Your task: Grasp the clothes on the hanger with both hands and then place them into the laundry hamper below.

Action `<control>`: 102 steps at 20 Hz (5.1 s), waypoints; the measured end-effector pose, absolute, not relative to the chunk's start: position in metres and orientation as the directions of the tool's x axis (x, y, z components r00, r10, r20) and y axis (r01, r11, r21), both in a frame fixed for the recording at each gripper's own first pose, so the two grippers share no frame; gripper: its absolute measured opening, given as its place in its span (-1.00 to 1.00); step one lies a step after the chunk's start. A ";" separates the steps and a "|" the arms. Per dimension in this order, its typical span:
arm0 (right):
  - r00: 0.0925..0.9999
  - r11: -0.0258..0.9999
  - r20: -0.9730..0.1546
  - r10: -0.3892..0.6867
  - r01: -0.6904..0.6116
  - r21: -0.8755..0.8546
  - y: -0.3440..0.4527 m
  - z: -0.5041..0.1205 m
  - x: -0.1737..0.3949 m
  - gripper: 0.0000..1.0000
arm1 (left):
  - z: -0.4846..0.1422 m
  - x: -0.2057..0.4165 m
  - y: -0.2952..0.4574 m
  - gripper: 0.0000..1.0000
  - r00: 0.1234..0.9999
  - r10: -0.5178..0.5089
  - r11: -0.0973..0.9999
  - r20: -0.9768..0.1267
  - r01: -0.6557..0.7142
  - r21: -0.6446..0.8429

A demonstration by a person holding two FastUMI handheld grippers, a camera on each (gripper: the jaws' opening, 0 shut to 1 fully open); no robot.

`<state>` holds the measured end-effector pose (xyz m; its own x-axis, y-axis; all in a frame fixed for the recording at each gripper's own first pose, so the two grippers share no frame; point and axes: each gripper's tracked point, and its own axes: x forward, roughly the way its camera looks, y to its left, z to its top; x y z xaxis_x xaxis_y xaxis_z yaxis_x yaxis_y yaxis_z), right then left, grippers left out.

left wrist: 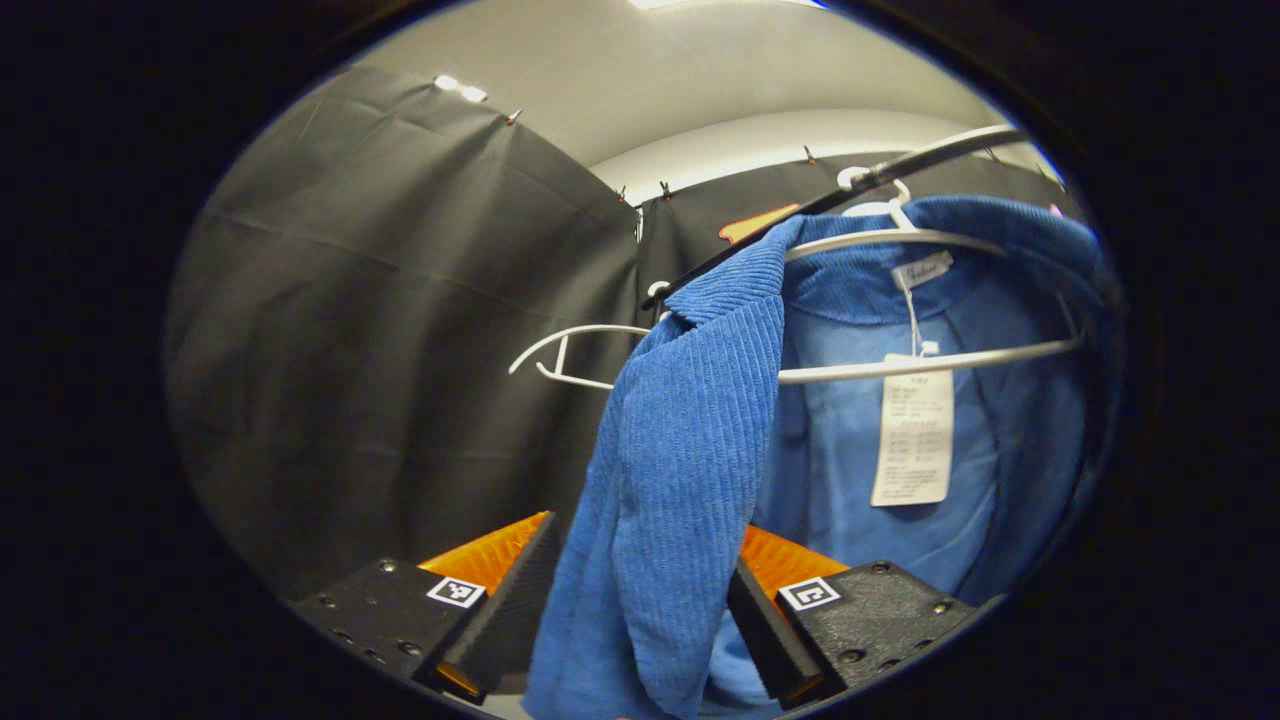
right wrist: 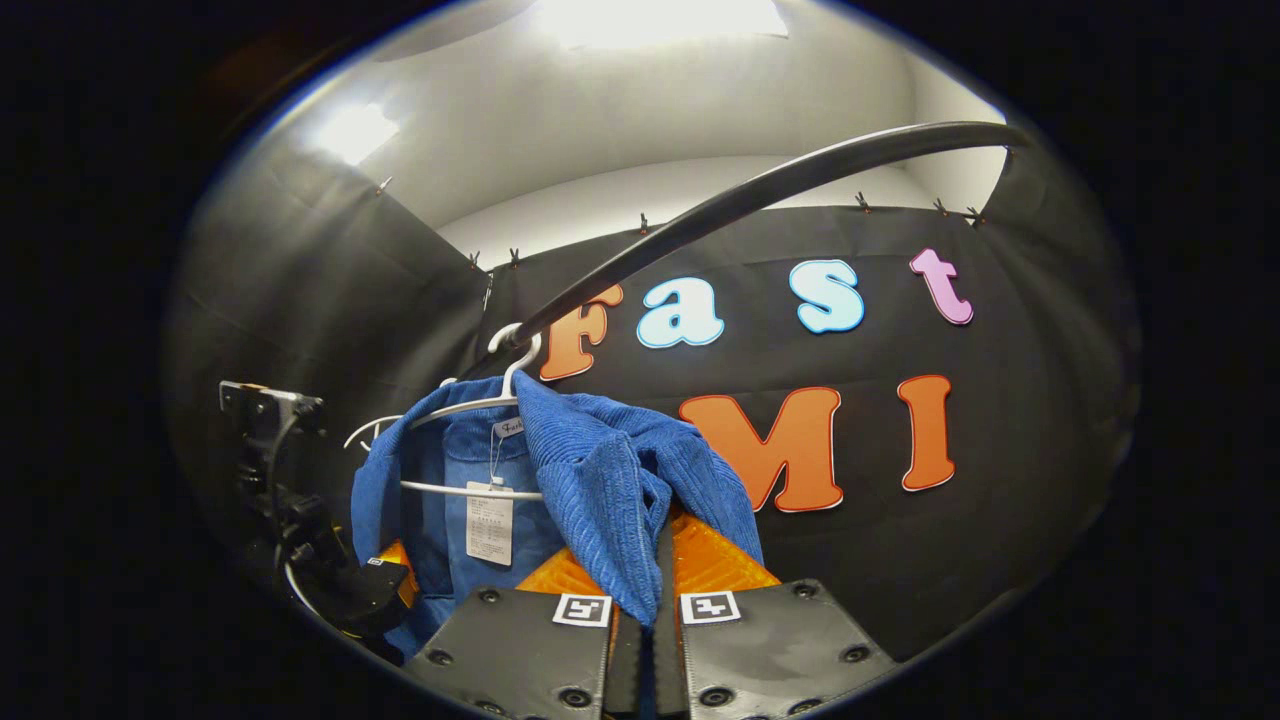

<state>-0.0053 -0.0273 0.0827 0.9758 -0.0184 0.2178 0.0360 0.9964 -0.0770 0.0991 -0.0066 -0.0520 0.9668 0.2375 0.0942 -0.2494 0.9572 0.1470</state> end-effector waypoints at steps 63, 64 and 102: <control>0.908 0.905 -0.040 -0.417 0.411 -0.108 -0.171 -0.026 0.012 -0.75 | -0.083 0.092 0.029 -0.87 0.994 -0.033 0.987 -0.106 0.048 0.151; 0.918 0.915 -0.045 -0.395 0.388 -0.110 -0.163 -0.029 0.013 -0.75 | -0.084 0.090 0.022 -0.87 0.993 -0.043 0.988 -0.110 0.059 0.144; 0.474 0.984 -0.877 0.075 0.109 0.143 0.003 -0.397 -0.012 -0.32 | -0.374 -0.013 -0.094 0.47 0.471 -0.269 0.963 -0.840 0.126 -0.238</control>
<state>-0.0119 0.0035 -0.3966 0.4741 0.0753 -0.8772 0.1086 0.9837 0.1431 -0.0132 -0.0944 -0.3744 0.4709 -0.2689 -0.8402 0.1262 0.9632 -0.2375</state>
